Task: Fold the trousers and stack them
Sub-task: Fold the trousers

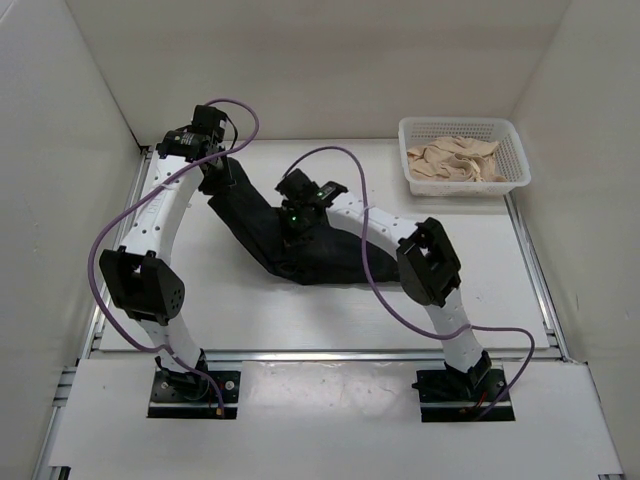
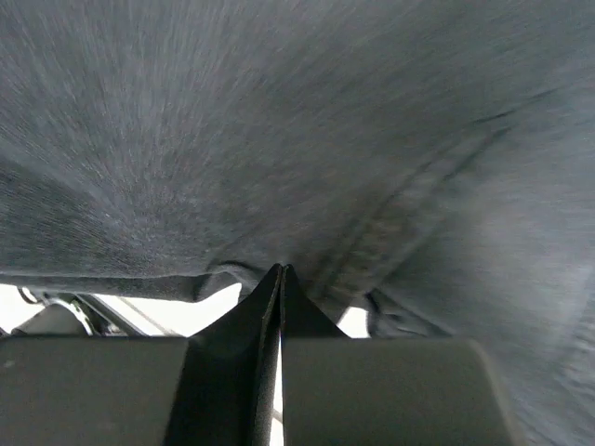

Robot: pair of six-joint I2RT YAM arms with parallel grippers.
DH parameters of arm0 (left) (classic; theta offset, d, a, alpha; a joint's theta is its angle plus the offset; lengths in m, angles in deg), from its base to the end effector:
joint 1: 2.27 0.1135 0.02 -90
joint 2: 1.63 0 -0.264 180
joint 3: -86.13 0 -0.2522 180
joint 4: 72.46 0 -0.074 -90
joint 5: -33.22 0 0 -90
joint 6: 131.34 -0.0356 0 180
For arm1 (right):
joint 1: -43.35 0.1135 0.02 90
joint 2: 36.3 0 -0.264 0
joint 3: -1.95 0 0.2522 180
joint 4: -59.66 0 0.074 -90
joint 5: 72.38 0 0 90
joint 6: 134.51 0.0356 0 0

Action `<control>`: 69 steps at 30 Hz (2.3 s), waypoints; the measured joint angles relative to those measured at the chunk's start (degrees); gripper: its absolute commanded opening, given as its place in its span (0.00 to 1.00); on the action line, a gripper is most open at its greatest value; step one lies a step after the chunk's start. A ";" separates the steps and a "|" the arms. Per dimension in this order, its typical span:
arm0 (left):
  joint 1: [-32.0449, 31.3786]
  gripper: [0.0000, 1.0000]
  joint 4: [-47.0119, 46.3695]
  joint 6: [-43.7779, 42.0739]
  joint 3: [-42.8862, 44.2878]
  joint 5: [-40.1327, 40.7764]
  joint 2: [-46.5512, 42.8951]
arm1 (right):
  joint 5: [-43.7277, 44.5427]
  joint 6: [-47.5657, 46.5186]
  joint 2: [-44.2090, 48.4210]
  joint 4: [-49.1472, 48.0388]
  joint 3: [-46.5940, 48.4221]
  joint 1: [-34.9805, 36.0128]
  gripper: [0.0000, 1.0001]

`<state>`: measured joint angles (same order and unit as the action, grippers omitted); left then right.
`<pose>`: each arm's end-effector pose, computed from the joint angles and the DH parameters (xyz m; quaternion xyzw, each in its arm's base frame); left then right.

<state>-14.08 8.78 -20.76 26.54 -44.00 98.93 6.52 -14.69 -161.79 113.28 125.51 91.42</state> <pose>0.3517 -0.0655 0.3632 -0.1010 0.9581 0.0351 0.2659 0.3203 0.3669 0.2301 -0.1790 0.9341 0.2571 0.1712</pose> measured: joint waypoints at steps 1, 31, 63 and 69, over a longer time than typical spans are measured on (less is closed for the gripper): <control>0.00 0.10 0.00 0.00 0.00 0.02 0.00 | -0.28 0.02 -0.33 -0.28 -0.50 0.83 0.00; -15.17 0.10 6.82 -0.81 17.73 7.04 0.42 | 23.54 4.09 50.84 3.96 -35.12 -9.44 0.40; -26.49 0.10 7.06 14.82 14.38 17.51 3.21 | 25.70 -0.55 69.37 17.33 -46.27 -34.25 0.40; -20.96 0.10 4.61 13.51 1.31 18.82 -6.38 | 25.03 -1.16 68.50 17.20 -46.56 -34.25 0.40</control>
<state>-35.04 13.39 -7.25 27.85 -25.18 92.54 31.55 -15.85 -93.29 130.48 78.96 57.17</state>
